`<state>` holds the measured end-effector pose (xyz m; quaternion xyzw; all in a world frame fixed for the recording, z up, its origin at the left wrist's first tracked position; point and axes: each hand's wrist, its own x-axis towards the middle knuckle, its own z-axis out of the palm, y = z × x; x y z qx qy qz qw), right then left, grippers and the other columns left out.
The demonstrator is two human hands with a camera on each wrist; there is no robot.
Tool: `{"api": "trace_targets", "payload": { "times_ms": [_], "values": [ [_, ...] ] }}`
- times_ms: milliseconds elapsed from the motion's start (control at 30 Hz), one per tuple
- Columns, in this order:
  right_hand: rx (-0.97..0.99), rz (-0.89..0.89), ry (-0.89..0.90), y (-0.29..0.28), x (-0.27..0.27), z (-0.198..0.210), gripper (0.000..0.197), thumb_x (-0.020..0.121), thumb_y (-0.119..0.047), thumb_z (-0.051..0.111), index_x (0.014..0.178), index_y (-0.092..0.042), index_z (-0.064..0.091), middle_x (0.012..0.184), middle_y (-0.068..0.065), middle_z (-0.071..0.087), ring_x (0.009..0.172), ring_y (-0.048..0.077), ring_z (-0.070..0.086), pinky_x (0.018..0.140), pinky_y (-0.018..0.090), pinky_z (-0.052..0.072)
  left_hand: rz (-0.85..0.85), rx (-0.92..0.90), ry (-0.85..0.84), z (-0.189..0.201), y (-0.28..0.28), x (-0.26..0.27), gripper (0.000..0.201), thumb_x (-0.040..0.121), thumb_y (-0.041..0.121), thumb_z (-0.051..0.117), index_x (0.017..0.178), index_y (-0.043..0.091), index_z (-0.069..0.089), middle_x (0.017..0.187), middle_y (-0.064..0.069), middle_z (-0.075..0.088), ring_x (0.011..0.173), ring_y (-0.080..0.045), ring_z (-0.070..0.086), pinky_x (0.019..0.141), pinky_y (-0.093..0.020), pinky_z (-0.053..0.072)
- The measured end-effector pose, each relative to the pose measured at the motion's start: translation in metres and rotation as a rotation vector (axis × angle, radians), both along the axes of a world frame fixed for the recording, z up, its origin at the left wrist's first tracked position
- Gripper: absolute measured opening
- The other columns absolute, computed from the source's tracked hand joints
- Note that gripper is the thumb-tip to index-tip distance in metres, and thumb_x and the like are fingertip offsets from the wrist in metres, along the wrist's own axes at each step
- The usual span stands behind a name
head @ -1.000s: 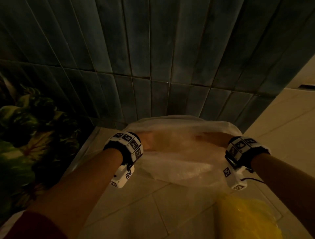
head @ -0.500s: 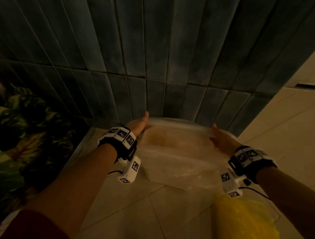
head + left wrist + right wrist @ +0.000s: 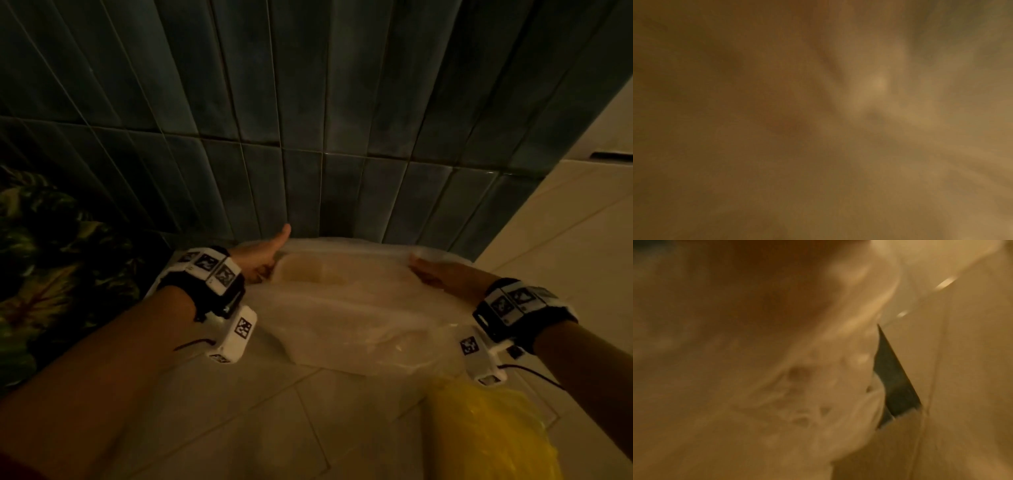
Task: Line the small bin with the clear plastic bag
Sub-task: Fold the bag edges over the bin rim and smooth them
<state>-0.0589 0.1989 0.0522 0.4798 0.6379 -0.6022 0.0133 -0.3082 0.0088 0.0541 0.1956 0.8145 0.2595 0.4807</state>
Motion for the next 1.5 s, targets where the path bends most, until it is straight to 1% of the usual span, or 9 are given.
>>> {"api": "trace_targets", "payload": {
  "times_ms": [167, 267, 367, 533, 667, 933, 1067, 1267, 1500],
  "values": [
    [0.216, 0.438, -0.142, -0.016, 0.024, 0.027, 0.038, 0.094, -0.035, 0.047, 0.127, -0.018, 0.055, 0.131, -0.002, 0.055, 0.11, 0.013, 0.054, 0.097, 0.02, 0.041, -0.593, -0.082, 0.36, 0.041, -0.029, -0.003, 0.075, 0.065, 0.081, 0.037, 0.098, 0.021, 0.07, 0.101, 0.0, 0.069, 0.097, -0.018, 0.063, 0.099, -0.042, 0.046],
    [0.707, 0.668, -0.311, -0.02, 0.03, 0.032, 0.048, 0.092, -0.044, 0.048, 0.136, -0.024, 0.048, 0.14, -0.007, 0.047, 0.127, 0.013, 0.043, 0.108, 0.021, 0.026, -0.652, 0.073, 0.522, 0.049, -0.036, 0.003, 0.041, 0.082, 0.048, 0.06, 0.11, 0.019, 0.068, 0.11, 0.001, 0.069, 0.1, -0.013, 0.063, 0.097, -0.033, 0.048],
    [0.982, 0.706, -0.209, -0.023, 0.03, 0.028, 0.035, 0.091, -0.038, 0.054, 0.122, -0.023, 0.061, 0.129, -0.004, 0.059, 0.118, 0.015, 0.054, 0.103, 0.024, 0.037, -0.652, 0.248, 0.806, 0.039, -0.033, 0.006, 0.026, 0.085, 0.027, 0.064, 0.109, 0.017, 0.066, 0.117, -0.003, 0.059, 0.11, -0.017, 0.055, 0.097, -0.034, 0.045],
    [1.324, 0.704, -0.004, -0.04, 0.018, 0.018, 0.046, 0.084, -0.056, 0.047, 0.123, -0.033, 0.056, 0.129, 0.0, 0.056, 0.118, 0.026, 0.053, 0.095, 0.045, 0.047, -0.81, 0.16, 1.087, 0.014, -0.023, 0.009, 0.054, 0.079, 0.051, 0.061, 0.129, 0.034, 0.047, 0.14, 0.0, 0.033, 0.131, -0.022, 0.029, 0.109, -0.042, 0.028],
    [0.914, 0.712, -0.24, -0.042, -0.003, -0.003, 0.081, 0.072, -0.076, 0.047, 0.141, -0.052, 0.013, 0.157, -0.008, 0.011, 0.145, 0.025, 0.008, 0.116, 0.054, 0.013, -0.598, 0.09, 0.519, -0.009, -0.012, 0.006, 0.099, 0.063, 0.068, 0.062, 0.145, 0.03, 0.021, 0.154, -0.006, 0.018, 0.142, -0.031, 0.019, 0.116, -0.052, 0.018],
    [0.16, 0.136, 0.059, -0.025, -0.004, -0.035, 0.055, 0.08, -0.069, 0.041, 0.123, -0.035, 0.046, 0.143, 0.001, 0.044, 0.125, 0.021, 0.047, 0.111, 0.041, 0.034, -0.219, 0.248, 0.285, -0.056, -0.016, 0.02, 0.105, 0.069, 0.044, 0.077, 0.147, 0.034, 0.007, 0.146, -0.005, 0.035, 0.133, -0.028, 0.039, 0.11, -0.043, 0.032],
    [0.475, 0.221, -0.003, -0.039, 0.021, -0.033, 0.069, 0.076, -0.068, 0.048, 0.137, -0.039, 0.033, 0.149, 0.0, 0.034, 0.132, 0.022, 0.039, 0.111, 0.042, 0.033, -0.118, 0.174, 0.358, -0.061, -0.017, 0.02, 0.079, 0.078, 0.034, 0.071, 0.142, 0.023, 0.025, 0.138, -0.01, 0.048, 0.125, -0.031, 0.048, 0.104, -0.042, 0.038],
    [0.924, 0.905, -0.088, -0.067, 0.059, -0.036, 0.076, 0.07, -0.078, 0.044, 0.137, -0.057, 0.014, 0.147, -0.028, -0.018, 0.14, 0.008, -0.02, 0.114, 0.038, -0.002, -0.105, 0.166, 0.493, -0.062, -0.015, 0.021, 0.054, 0.094, 0.011, 0.048, 0.143, 0.019, 0.027, 0.138, -0.018, 0.048, 0.125, -0.034, 0.048, 0.106, -0.045, 0.039],
    [1.212, 0.779, -0.119, -0.052, 0.044, -0.046, 0.065, 0.076, -0.04, 0.071, 0.135, -0.038, 0.044, 0.153, 0.004, 0.026, 0.141, 0.037, 0.017, 0.107, 0.06, 0.031, -0.28, 0.336, 0.79, -0.042, -0.033, 0.037, 0.053, 0.092, 0.033, 0.05, 0.142, 0.024, 0.033, 0.151, -0.01, 0.022, 0.138, -0.032, 0.023, 0.113, -0.047, 0.026]
  ]
}}
